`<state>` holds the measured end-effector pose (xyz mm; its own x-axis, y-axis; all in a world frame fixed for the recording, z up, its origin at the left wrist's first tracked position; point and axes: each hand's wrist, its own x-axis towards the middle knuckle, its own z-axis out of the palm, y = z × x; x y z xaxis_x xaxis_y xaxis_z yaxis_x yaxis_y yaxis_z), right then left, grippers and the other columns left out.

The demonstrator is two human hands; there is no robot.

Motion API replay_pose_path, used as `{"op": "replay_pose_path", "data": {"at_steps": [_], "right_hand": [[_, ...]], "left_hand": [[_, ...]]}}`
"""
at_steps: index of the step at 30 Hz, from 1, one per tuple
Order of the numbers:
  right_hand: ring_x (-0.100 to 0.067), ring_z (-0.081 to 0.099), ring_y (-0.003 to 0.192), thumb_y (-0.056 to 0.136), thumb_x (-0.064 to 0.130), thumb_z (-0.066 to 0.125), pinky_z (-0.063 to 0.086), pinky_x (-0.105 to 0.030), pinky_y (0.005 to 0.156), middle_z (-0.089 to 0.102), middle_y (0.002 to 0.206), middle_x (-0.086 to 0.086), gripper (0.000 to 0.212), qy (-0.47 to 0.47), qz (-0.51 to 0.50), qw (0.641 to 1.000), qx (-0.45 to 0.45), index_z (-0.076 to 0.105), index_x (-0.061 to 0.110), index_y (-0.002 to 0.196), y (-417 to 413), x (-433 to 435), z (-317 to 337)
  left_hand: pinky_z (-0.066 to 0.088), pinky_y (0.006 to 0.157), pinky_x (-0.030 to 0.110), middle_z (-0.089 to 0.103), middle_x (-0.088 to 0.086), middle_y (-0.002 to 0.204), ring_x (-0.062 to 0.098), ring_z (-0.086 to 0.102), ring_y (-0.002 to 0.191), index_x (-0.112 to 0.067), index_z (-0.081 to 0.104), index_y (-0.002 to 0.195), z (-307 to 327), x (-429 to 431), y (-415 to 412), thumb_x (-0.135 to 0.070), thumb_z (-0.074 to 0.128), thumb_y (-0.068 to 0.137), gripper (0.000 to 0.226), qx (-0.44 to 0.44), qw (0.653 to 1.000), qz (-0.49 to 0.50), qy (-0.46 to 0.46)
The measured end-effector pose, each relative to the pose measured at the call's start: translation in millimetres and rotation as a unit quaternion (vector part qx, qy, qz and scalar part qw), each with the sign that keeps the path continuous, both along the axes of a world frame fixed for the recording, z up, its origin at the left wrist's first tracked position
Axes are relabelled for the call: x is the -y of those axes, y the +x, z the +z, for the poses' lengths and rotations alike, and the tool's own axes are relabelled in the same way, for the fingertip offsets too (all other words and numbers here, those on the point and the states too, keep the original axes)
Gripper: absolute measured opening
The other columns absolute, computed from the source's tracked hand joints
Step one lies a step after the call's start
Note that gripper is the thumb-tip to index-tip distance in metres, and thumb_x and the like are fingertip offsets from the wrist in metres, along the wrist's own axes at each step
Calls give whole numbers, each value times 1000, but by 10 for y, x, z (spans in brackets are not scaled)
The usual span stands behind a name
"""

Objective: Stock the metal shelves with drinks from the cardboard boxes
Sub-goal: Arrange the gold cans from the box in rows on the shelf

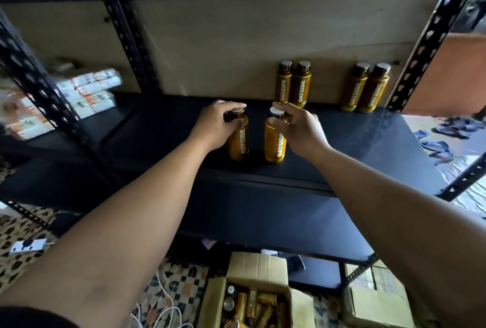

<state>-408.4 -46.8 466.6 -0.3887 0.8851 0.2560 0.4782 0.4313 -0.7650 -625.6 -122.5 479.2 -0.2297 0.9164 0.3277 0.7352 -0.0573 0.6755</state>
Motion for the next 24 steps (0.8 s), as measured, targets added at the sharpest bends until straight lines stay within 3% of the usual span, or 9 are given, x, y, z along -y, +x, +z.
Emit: {"op": "replay_pose_path", "data": {"at_steps": [6, 10, 13, 19, 24], "right_hand": [[-6, 57, 103, 97, 50, 64, 45, -26, 84, 60, 114, 16, 46, 14, -11, 1000, 2, 57, 41, 141, -20, 20, -5], [-7, 59, 106, 96, 50, 64, 47, -28, 86, 65, 123, 10, 46, 21, -18, 1000, -2, 58, 41, 141, -64, 36, -32], [-9, 61, 109, 96, 48, 66, 50, -30, 90, 67, 126, 9, 45, 27, -25, 999, -6, 59, 39, 140, -129, 55, -45], [-5, 63, 94, 95, 45, 69, 49, -27, 89, 61, 96, 24, 42, 36, -68, 997, -19, 63, 39, 136, -256, 59, -90], [-9, 67, 92, 94, 46, 71, 52, -26, 82, 66, 93, 20, 42, 29, -95, 995, -30, 63, 43, 135, -302, 67, -152]], "left_hand": [[33, 87, 1, 62, -12, 134, 6, 53, 126, -35, 64, 132, -22, -12, -110, -22, 65, 98, 37, 5, 999, -34, -19], [36, 84, 1, 62, -12, 131, 3, 53, 121, -33, 64, 132, -31, -38, -182, -21, 67, 97, 37, 11, 998, -56, -21], [41, 93, 9, 65, -14, 128, 4, 57, 119, -32, 66, 130, -63, -73, -237, -27, 75, 91, 40, 22, 997, -75, -6], [39, 92, 7, 60, -12, 123, -3, 55, 110, -30, 66, 129, -200, -186, -308, -28, 73, 92, 38, 11, 994, -91, 52], [42, 99, 19, 56, -5, 134, 5, 53, 120, -33, 60, 136, -335, -274, -380, -39, 66, 97, 40, -15, 989, -126, 70]]}}
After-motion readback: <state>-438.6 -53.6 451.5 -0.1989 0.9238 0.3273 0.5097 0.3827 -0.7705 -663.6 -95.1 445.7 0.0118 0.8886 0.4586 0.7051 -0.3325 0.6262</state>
